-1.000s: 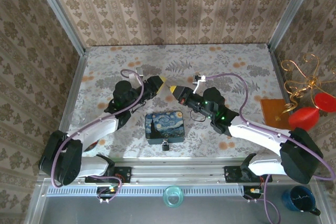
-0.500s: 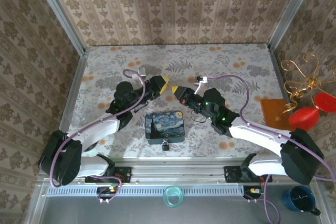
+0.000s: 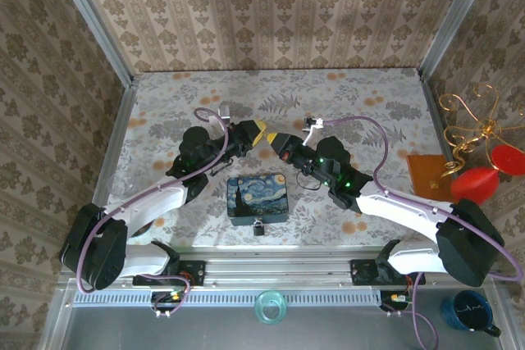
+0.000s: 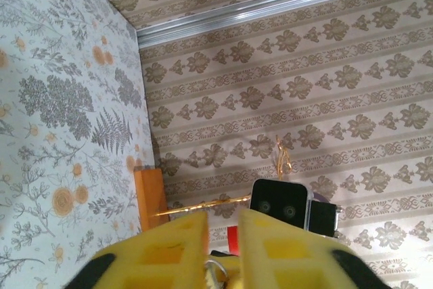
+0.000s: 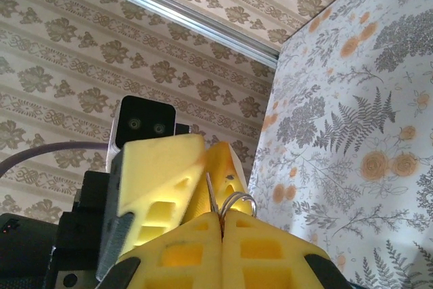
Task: Unlock a padlock with a key
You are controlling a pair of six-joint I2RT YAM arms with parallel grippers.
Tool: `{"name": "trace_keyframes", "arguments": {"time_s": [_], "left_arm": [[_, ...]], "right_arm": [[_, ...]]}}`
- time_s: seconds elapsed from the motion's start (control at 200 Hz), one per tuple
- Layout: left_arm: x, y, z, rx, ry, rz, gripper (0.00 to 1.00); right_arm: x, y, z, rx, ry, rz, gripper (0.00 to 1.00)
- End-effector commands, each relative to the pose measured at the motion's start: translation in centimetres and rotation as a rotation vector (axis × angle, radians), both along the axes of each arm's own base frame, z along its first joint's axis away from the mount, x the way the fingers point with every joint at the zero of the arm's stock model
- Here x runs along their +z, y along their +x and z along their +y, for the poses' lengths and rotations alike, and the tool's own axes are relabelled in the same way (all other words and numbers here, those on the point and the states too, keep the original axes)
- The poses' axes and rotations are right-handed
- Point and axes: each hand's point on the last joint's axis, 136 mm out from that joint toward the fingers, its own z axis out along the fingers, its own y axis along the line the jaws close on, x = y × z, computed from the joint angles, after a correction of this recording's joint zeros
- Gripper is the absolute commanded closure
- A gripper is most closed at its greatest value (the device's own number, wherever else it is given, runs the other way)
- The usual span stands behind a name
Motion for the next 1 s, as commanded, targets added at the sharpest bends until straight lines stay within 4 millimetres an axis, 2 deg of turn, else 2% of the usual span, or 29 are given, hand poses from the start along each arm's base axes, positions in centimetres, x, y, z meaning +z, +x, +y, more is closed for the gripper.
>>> {"name": "trace_keyframes", "arguments": {"time_s": [0.0, 0.275, 0.34, 0.47, 0.555, 0.84, 0.995], "left_arm": [[2.5, -0.8, -1.0, -0.052, -0.023, -0.043, 0.87], [1.9, -0.5, -0.9, -0.034, 0.016, -0.031, 0.98], [1.8, -0.3, -0.5, -0.011, 0.026, -0.035, 1.00], [1.2, 0.0, 0.5, 0.047, 0.119, -0.065, 1.00], [1.5, 0.0, 1.0, 0.069, 0.136, -0.090, 1.00], [3.6, -0.4, 0.5, 0.044, 0.078, -0.135, 1.00], [3.4, -0.6, 0.4, 0.039, 0.085, -0.131, 1.00]], "right_arm": [[1.9, 0.4, 0.2, -0.015, 0.051, -0.025, 1.00], [1.1, 0.5, -0.1, -0.033, 0.029, 0.015, 1.00], [1.0, 0.6, -0.3, -0.038, 0.003, 0.028, 0.88], [0.9, 0.9, -1.7, -0.085, -0.018, 0.030, 0.53], [1.2, 1.2, -2.2, -0.085, -0.002, 0.026, 0.41], [2.9, 0.8, 0.4, 0.086, 0.018, -0.042, 0.39], [2.9, 0.7, 1.5, 0.139, 0.040, -0.050, 0.45]]}}
